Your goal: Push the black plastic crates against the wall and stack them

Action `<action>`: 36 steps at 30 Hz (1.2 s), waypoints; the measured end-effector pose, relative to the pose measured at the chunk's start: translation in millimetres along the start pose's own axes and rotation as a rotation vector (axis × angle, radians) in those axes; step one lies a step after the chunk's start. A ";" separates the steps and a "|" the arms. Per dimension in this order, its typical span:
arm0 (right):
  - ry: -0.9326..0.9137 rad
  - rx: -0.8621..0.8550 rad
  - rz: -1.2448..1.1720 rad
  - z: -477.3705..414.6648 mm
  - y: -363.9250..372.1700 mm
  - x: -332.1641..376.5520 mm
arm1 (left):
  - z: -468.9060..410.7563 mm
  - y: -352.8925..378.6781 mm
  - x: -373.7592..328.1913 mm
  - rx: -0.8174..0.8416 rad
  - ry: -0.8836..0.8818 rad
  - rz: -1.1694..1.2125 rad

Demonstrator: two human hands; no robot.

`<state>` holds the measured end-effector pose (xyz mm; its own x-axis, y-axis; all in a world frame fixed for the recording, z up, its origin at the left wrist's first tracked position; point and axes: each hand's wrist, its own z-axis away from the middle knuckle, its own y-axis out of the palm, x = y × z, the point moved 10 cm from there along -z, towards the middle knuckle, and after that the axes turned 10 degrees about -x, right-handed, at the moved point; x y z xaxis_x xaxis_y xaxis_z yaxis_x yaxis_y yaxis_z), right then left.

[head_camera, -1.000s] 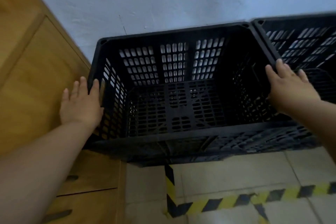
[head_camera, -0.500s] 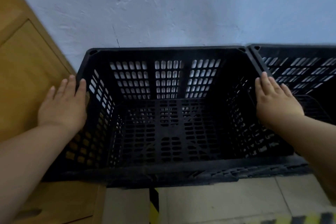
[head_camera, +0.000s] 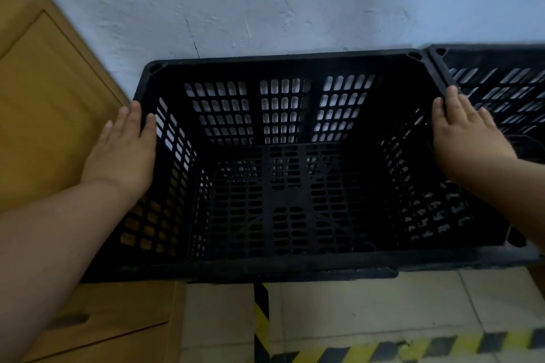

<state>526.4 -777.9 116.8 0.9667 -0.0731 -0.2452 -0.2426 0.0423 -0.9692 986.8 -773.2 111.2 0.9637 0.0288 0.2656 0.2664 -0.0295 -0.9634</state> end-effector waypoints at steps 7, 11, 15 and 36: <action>0.018 0.003 -0.004 9.6 -0.3 -4.0 | 3.4 -3.6 -4.3 -0.017 0.012 0.051; 0.014 -0.001 0.016 12.1 -1.8 -2.5 | 0.1 -1.5 -5.7 -0.024 0.029 0.046; 0.004 -0.017 0.037 12.2 -2.7 0.4 | -2.9 -2.6 -4.1 -0.058 0.035 0.067; 0.024 -0.042 0.036 19.8 -4.5 18.5 | -9.6 22.2 20.5 -0.078 0.092 0.085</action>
<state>547.0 -759.7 117.0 0.9552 -0.0967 -0.2797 -0.2807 0.0034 -0.9598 1012.6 -782.8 95.5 0.9795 -0.0685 0.1892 0.1815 -0.1055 -0.9777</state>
